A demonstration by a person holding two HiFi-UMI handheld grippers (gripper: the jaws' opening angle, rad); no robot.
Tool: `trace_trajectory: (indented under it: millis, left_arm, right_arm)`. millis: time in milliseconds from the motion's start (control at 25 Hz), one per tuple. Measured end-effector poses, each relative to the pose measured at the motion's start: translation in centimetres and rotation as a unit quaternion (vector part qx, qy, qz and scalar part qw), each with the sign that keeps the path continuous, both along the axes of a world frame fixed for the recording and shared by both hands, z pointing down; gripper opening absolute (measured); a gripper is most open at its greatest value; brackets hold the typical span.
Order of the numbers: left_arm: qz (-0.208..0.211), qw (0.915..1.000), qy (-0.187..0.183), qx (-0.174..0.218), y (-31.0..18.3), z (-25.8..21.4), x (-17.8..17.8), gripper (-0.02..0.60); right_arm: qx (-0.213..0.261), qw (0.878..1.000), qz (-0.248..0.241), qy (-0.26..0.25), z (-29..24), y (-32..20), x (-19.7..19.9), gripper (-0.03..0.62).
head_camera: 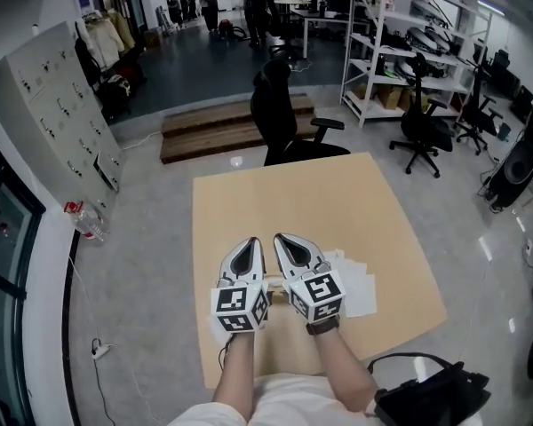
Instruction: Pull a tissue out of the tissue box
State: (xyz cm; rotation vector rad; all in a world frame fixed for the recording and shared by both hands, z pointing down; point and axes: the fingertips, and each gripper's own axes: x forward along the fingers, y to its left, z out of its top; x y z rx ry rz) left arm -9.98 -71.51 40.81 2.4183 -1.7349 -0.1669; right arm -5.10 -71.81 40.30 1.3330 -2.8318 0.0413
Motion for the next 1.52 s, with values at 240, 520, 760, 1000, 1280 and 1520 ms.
trace_trajectory:
  millis: [240,520,760,1000,1280,1520]
  left_arm:
    - [0.001,0.9992,-0.001,-0.040,-1.2,3.1,-0.3,0.000]
    - [0.002,0.9962,0.003,-0.086,-2.0,6.9,-1.5,0.000]
    - [0.002,0.9929,0.008,-0.119,-1.9,10.1,-2.4,0.000]
    - [0.012,0.9868,0.006,-0.162,-2.0,14.0,-2.3,0.001]
    - [0.028,0.9789,-0.006,-0.203,-2.0,18.6,-1.9,0.000]
    - [0.039,0.9732,-0.013,-0.226,-2.5,21.2,-1.5,0.001]
  right_arm:
    - [-0.029,0.999,-0.011,0.017,3.1,-1.2,-0.5,0.002]
    - [-0.070,0.997,-0.001,0.031,6.5,-2.5,-0.2,0.002]
    - [-0.110,0.993,0.010,0.038,10.4,-2.6,0.2,0.002]
    - [-0.161,0.986,0.022,0.048,15.0,-2.9,0.8,0.002]
    - [-0.206,0.976,0.020,0.071,19.9,-2.7,0.9,0.002]
    - [-0.230,0.968,0.018,0.098,23.3,-2.4,1.0,0.002]
